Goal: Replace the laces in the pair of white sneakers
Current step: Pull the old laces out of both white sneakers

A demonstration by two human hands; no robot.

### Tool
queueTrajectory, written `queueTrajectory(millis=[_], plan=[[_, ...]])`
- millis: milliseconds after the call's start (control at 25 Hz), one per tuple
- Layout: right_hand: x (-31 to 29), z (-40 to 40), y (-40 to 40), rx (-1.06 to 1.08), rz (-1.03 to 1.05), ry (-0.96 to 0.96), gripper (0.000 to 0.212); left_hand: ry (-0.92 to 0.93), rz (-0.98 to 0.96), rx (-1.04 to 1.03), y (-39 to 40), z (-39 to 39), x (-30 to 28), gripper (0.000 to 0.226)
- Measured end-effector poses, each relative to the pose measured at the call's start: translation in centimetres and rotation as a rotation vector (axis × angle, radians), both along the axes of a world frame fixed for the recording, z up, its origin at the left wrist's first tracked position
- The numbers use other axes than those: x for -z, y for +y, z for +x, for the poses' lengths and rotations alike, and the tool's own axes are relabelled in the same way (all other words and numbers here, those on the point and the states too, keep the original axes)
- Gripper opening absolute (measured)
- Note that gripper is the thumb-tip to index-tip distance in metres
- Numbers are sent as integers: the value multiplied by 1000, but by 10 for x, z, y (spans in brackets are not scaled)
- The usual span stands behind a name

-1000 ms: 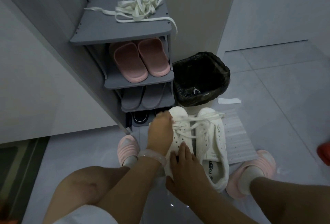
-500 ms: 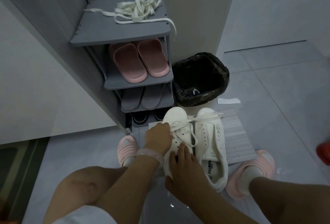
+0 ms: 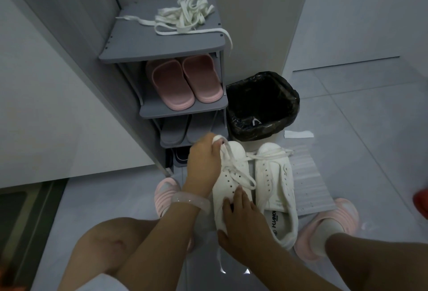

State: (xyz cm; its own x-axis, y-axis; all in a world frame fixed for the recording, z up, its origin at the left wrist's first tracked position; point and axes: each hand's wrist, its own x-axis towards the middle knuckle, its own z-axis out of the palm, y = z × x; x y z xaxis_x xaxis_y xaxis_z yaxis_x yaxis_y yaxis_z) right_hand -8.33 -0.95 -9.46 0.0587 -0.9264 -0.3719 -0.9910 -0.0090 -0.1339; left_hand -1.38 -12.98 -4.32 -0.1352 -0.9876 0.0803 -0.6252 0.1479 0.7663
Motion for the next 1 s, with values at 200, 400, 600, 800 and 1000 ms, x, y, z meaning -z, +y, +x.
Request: queueTrajectory(millis=[200, 400, 600, 800, 1000], plan=[[-38, -23, -27, 114, -155, -252, 40, -156, 76, 4, -9, 14, 1, 20], [-28, -77, -77, 372, -338, -261, 23, -186, 167, -65, -4, 18, 8, 20], [-1, -61, -85, 146, -156, -175, 23, -427, 379, 320, 9, 14, 19, 41], [-4, -50, -89, 75, -152, -139, 22, -565, 267, 267, 21, 10, 24, 37], [-1, -36, -103, 139, -42, -83, 25, -553, 411, 309, 40, -3, 32, 42]])
